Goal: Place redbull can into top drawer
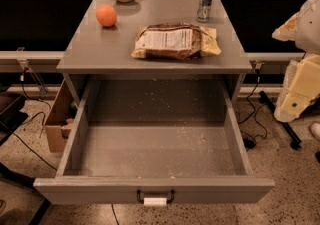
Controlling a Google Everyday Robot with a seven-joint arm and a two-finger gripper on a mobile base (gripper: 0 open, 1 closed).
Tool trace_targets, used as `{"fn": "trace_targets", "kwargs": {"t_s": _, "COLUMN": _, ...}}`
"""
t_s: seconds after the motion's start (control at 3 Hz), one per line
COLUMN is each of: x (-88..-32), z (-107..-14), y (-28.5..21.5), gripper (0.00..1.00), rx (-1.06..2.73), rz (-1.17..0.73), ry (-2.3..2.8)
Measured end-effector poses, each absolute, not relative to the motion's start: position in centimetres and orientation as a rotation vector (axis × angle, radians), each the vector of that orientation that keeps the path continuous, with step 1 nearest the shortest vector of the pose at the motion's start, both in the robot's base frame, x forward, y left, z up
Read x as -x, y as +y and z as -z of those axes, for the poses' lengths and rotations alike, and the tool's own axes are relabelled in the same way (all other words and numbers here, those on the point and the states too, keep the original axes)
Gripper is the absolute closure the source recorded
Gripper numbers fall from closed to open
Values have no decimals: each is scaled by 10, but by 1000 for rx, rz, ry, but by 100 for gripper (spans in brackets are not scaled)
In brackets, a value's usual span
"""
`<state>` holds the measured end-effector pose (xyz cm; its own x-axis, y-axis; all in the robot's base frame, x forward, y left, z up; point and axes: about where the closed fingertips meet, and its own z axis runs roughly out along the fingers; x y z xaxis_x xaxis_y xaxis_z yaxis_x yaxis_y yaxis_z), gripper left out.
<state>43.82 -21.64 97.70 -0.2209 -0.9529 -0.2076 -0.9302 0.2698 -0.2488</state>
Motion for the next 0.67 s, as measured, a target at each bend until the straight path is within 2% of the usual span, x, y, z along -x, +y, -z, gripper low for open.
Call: {"fn": "trace_targets", "kwargs": {"t_s": 0.67, "x": -454, "z": -972, "y": -219, "gripper": 0, "rx": 1626, "rz": 71, "ry": 2206}}
